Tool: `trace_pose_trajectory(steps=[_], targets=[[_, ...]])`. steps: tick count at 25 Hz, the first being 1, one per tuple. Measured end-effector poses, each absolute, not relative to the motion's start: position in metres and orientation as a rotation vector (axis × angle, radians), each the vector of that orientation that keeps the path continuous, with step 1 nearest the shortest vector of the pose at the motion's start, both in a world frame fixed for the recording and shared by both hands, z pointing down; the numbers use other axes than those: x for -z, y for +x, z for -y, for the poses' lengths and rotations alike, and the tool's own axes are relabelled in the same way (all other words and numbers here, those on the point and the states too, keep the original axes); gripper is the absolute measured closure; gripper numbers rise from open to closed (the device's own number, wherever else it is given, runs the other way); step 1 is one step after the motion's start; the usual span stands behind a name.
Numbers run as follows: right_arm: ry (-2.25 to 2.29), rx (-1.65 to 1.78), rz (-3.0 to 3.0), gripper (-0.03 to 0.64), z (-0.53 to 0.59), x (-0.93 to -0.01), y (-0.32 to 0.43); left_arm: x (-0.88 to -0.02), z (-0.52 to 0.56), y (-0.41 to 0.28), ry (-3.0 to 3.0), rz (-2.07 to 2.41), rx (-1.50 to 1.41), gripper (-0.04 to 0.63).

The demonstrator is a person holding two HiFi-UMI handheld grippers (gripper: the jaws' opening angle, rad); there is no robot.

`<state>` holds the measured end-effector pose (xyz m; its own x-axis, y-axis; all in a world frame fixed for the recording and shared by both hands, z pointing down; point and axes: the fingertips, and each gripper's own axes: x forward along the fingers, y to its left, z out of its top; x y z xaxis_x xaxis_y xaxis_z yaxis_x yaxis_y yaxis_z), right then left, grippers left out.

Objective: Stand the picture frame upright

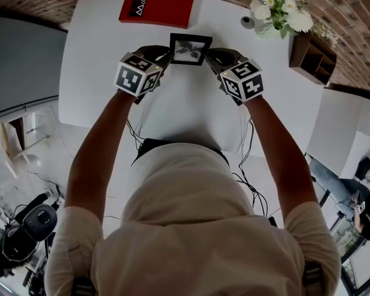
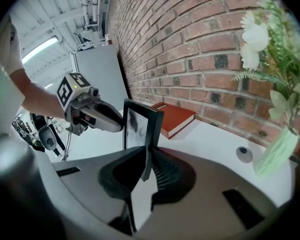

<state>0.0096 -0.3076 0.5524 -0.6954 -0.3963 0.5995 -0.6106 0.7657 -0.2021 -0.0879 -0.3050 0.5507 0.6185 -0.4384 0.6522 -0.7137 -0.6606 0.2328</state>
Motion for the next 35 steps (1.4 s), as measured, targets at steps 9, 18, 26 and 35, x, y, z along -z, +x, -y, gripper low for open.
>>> trace_pose_trajectory(steps=[9,18,26,35], targets=[[0.765,-0.439,2.420,0.572,0.324,-0.552,0.001,-0.552,0.320,-0.097,2.415,0.936,-0.809,0.541],[0.790,-0.330,2.427,0.578,0.344,-0.550,-0.007,-0.551,0.341,-0.104,2.458,0.999,-0.814,0.541],[0.800,-0.295,2.420,0.578,0.358,-0.558,-0.012,-0.551,0.363,-0.109,2.485,1.048,-0.801,0.540],[0.830,-0.204,2.419,0.583,0.372,-0.558,-0.018,-0.558,0.371,-0.117,2.495,1.075,-0.801,0.546]])
